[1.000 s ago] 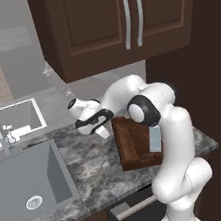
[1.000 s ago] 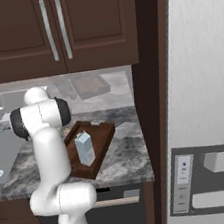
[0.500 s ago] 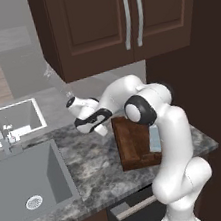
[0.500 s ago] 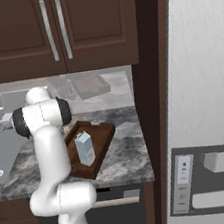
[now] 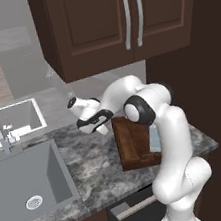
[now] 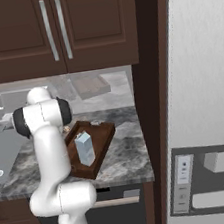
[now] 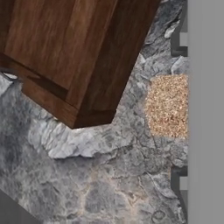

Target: Take out the milk from the fridge and place it on the tray on the counter. Then take the sugar cube near the tray and place it in the tray.

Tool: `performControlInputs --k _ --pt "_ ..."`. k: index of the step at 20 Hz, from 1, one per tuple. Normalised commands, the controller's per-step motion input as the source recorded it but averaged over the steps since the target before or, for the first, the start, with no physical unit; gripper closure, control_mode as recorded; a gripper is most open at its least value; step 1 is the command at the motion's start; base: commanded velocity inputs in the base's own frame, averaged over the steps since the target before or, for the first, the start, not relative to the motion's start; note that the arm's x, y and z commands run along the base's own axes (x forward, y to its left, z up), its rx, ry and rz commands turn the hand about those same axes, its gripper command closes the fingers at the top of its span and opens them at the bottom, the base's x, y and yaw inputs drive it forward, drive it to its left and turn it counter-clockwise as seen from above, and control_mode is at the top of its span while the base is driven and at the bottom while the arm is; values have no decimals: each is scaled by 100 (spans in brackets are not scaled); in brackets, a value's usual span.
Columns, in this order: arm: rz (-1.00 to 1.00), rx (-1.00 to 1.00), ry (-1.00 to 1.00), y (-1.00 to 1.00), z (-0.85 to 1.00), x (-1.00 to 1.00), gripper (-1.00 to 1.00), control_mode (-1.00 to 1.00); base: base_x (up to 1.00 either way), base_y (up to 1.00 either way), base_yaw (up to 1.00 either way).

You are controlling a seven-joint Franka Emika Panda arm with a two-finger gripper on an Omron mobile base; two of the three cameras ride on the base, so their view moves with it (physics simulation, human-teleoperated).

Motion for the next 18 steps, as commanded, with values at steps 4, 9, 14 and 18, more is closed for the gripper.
performControlInputs --k 4,9,14,18 --pt "0 0 -1 0 -53 6 -100 -100 0 0 0" --pt "0 -1 -2 2 -51 10 -100 -100 0 0 0" --pt "0 -1 -5 14 -39 28 100 -100 0 0 0" --pt "0 -2 -4 15 -43 26 100 -100 0 0 0"
